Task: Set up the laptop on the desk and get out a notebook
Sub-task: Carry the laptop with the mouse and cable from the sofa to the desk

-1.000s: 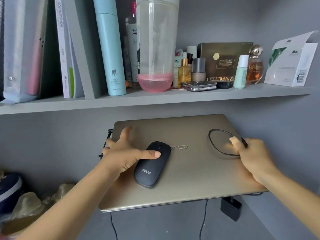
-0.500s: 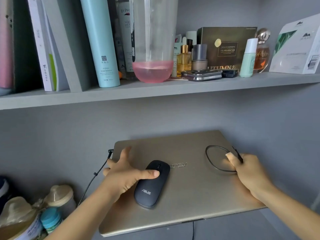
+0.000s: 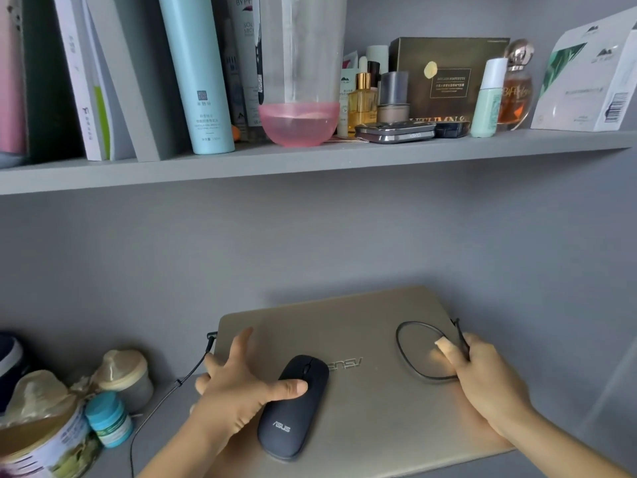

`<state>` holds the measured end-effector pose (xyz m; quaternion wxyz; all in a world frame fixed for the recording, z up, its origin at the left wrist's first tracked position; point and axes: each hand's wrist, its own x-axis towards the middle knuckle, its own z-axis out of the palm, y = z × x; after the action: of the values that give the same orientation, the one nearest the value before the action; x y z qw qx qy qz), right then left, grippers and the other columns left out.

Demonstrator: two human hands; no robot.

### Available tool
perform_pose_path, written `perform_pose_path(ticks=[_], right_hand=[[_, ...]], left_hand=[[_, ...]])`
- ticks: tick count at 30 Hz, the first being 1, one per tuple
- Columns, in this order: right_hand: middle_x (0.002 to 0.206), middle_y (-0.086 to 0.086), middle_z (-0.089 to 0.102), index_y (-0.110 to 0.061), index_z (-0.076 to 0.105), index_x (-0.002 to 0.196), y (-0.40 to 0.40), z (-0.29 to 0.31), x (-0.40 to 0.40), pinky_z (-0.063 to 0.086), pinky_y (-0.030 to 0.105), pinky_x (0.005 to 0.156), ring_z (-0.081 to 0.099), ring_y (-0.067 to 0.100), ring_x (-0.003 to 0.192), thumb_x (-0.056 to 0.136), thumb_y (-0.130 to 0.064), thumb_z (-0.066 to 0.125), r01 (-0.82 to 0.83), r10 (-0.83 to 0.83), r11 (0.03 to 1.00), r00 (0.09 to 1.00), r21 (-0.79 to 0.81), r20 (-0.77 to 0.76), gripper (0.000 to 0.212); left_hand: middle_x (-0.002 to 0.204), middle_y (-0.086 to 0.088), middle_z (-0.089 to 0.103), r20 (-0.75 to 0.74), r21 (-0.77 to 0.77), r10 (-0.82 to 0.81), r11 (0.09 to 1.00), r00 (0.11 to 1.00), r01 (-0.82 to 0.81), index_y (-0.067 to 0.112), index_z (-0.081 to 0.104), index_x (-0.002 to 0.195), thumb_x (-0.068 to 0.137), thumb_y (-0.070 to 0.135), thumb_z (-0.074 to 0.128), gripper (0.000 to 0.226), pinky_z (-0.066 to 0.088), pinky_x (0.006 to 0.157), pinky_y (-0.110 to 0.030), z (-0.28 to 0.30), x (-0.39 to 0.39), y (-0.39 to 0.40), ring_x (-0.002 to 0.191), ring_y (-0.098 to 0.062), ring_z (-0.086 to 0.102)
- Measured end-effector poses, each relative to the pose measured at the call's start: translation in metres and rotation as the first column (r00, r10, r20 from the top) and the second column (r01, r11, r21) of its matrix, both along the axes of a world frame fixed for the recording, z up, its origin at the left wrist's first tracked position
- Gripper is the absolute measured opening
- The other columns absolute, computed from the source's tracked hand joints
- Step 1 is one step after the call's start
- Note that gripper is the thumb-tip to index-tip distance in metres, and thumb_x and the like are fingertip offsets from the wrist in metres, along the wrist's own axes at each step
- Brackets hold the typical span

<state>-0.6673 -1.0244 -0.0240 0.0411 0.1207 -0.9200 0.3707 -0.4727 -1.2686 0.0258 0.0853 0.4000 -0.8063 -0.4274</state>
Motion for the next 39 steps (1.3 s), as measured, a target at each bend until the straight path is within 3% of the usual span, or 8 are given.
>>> perform_pose_path(ticks=[6, 11, 14, 24, 29, 31, 35, 39], right_hand=[[0.088, -0.016, 0.071, -0.028, 0.060, 0.098, 0.009, -0.029, 0.018, 0.044, 0.032, 0.070, 0.063, 0.023, 0.090, 0.091, -0.052, 0.045, -0.041, 0.041, 0.999, 0.997, -0.013, 0.058, 0.029], [0.090, -0.009, 0.072, -0.031, 0.060, 0.099, 0.015, -0.054, 0.024, 0.049, 0.035, 0.072, 0.064, 0.027, 0.091, 0.089, -0.054, 0.046, -0.045, 0.043, 0.998, 0.996, 0.035, 0.080, 0.029], [0.087, -0.014, 0.072, -0.028, 0.059, 0.094, 0.016, -0.066, 0.024, 0.052, 0.036, 0.074, 0.065, 0.025, 0.088, 0.090, -0.052, 0.045, -0.065, 0.060, 0.997, 0.993, 0.050, 0.097, 0.028], [0.094, -0.008, 0.074, -0.021, 0.059, 0.103, 0.017, -0.090, 0.020, 0.053, 0.039, 0.073, 0.065, 0.030, 0.090, 0.087, -0.060, 0.039, -0.063, 0.056, 0.994, 0.995, 0.087, 0.077, 0.047], [0.065, -0.023, 0.057, -0.017, 0.057, 0.090, 0.020, -0.087, 0.028, 0.047, 0.036, 0.067, 0.057, 0.030, 0.077, 0.093, -0.043, 0.048, -0.102, 0.097, 0.994, 0.990, 0.045, 0.102, 0.028], [0.063, -0.021, 0.053, -0.016, 0.057, 0.089, 0.021, -0.091, 0.031, 0.048, 0.036, 0.067, 0.059, 0.032, 0.080, 0.093, -0.043, 0.048, -0.104, 0.098, 0.993, 0.990, 0.057, 0.099, 0.028], [0.082, -0.003, 0.068, -0.018, 0.057, 0.091, 0.022, -0.102, 0.037, 0.052, 0.040, 0.070, 0.061, 0.035, 0.088, 0.093, -0.045, 0.046, -0.098, 0.091, 0.992, 0.992, 0.075, 0.087, 0.030], [0.095, 0.001, 0.072, -0.015, 0.056, 0.107, 0.024, -0.113, 0.047, 0.051, 0.043, 0.075, 0.062, 0.037, 0.096, 0.093, -0.047, 0.045, -0.075, 0.067, 0.991, 0.995, 0.108, 0.075, 0.036]], left_hand=[[0.144, -0.004, 0.019, 0.077, 0.034, 0.044, 0.998, 0.996, -0.047, 0.057, 0.015, 0.138, 0.018, 0.065, 0.074, 0.133, 0.026, 0.111, -0.050, -0.033, 0.019, 0.011, 0.132, -0.032, 0.018], [0.149, -0.007, 0.012, 0.127, 0.042, 0.093, 0.994, 0.988, -0.099, 0.054, 0.009, 0.141, 0.036, 0.058, 0.084, 0.129, 0.024, 0.113, -0.050, -0.064, 0.029, 0.022, 0.135, -0.034, 0.016], [0.143, -0.006, 0.018, 0.118, 0.071, 0.093, 0.992, 0.989, -0.102, 0.053, 0.013, 0.141, 0.038, 0.056, 0.085, 0.126, 0.025, 0.112, -0.049, -0.079, 0.033, 0.027, 0.132, -0.033, 0.018], [0.143, -0.007, 0.021, 0.159, 0.072, 0.099, 0.991, 0.982, -0.111, 0.052, 0.013, 0.140, 0.030, 0.064, 0.080, 0.129, 0.027, 0.110, -0.051, -0.098, 0.033, 0.031, 0.131, -0.034, 0.019], [0.141, -0.007, 0.022, 0.157, 0.077, 0.101, 0.990, 0.982, -0.115, 0.056, 0.015, 0.136, 0.020, 0.067, 0.075, 0.131, 0.029, 0.110, -0.052, -0.109, 0.037, 0.034, 0.128, -0.033, 0.022], [0.139, -0.006, 0.022, 0.161, 0.083, 0.104, 0.989, 0.981, -0.119, 0.057, 0.014, 0.135, 0.017, 0.068, 0.073, 0.132, 0.029, 0.110, -0.053, -0.114, 0.040, 0.036, 0.128, -0.032, 0.022], [0.134, -0.005, 0.025, 0.172, 0.094, 0.106, 0.988, 0.979, -0.123, 0.056, 0.014, 0.136, 0.017, 0.068, 0.073, 0.133, 0.029, 0.110, -0.053, -0.123, 0.047, 0.038, 0.126, -0.032, 0.023], [0.140, -0.006, 0.022, 0.190, 0.101, 0.104, 0.987, 0.976, -0.125, 0.056, 0.014, 0.136, 0.020, 0.066, 0.076, 0.132, 0.029, 0.110, -0.054, -0.132, 0.051, 0.038, 0.128, -0.033, 0.021]])
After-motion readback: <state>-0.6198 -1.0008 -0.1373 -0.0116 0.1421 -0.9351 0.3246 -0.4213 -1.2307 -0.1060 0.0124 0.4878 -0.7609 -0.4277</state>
